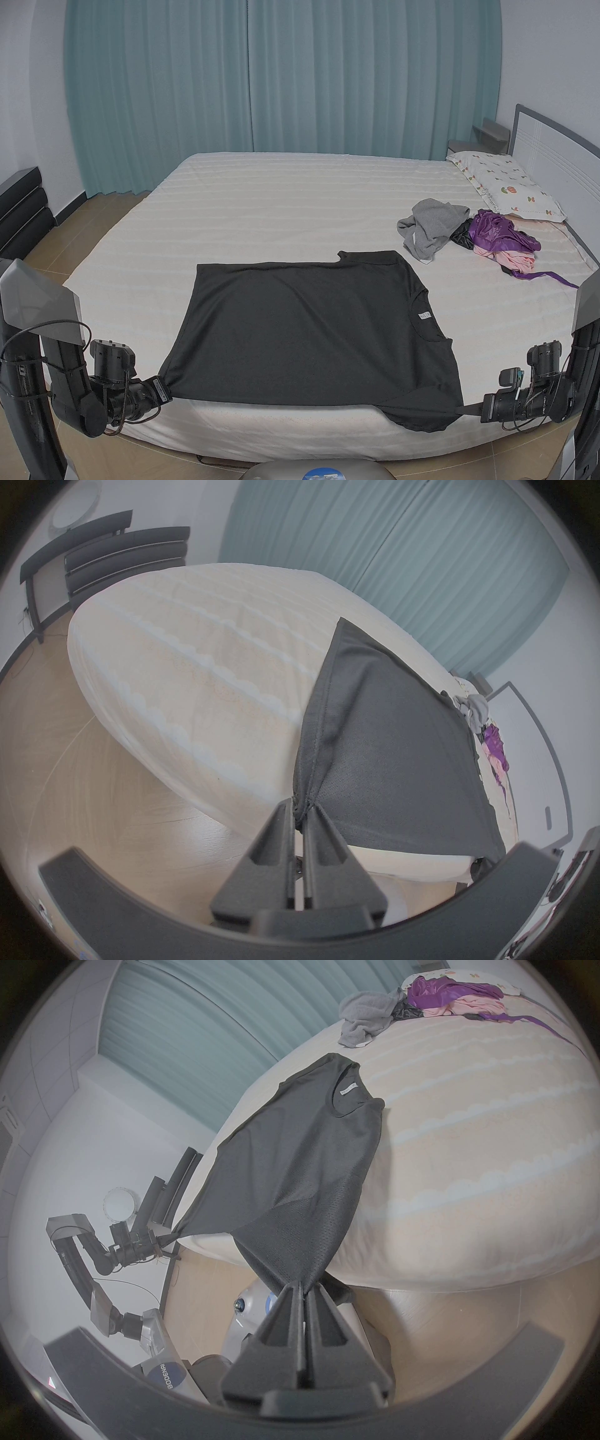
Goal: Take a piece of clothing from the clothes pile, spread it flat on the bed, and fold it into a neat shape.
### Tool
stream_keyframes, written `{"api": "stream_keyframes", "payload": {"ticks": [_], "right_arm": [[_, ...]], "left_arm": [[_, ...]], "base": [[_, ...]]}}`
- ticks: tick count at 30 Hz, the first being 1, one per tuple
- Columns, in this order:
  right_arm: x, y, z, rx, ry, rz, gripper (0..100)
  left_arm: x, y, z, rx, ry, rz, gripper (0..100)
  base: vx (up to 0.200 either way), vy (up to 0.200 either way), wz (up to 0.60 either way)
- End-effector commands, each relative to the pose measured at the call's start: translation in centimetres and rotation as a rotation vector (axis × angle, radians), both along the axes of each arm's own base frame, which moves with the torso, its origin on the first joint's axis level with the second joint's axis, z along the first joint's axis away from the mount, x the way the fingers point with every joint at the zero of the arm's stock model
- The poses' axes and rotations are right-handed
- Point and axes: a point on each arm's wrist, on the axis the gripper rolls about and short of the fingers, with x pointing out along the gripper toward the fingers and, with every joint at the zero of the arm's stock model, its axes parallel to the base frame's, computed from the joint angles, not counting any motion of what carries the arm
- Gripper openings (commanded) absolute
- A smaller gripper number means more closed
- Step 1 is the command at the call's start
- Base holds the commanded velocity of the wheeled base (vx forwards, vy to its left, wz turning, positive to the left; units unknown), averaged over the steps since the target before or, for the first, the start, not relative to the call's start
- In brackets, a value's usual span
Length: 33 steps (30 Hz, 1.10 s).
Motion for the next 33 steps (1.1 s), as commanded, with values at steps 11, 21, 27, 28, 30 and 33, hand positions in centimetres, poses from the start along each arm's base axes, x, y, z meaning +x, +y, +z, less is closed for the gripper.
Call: {"api": "stream_keyframes", "payload": {"ticks": [11,21,27,28,30,33], "right_arm": [[-1.6,-0.1,0.7,-0.047,0.027,0.069,0],[-2.4,0.0,1.5,-0.056,0.044,0.085,0],[-2.9,-0.1,1.7,-0.07,0.054,0.103,0],[-3.3,-0.3,2.0,-0.077,0.054,0.107,0],[-3.3,-0.3,2.1,-0.078,0.053,0.109,0],[-3.5,-0.2,2.1,-0.078,0.062,0.115,0]], "left_arm": [[-2.2,0.2,-0.2,0.073,0.055,-0.084,0],[-3.8,0.2,-0.1,0.122,0.077,-0.146,0],[-4.1,0.2,-0.1,0.123,0.09,-0.15,0],[-4.2,0.2,-0.1,0.129,0.099,-0.156,0],[-4.3,0.2,-0.2,0.14,0.117,-0.17,0],[-4.7,0.3,-0.1,0.157,0.146,-0.193,0]], "base": [[0.0,0.0,0.0],[0.0,0.0,0.0],[0.0,0.0,0.0],[0.0,0.0,0.0],[0.0,0.0,0.0],[0.0,0.0,0.0]]}}
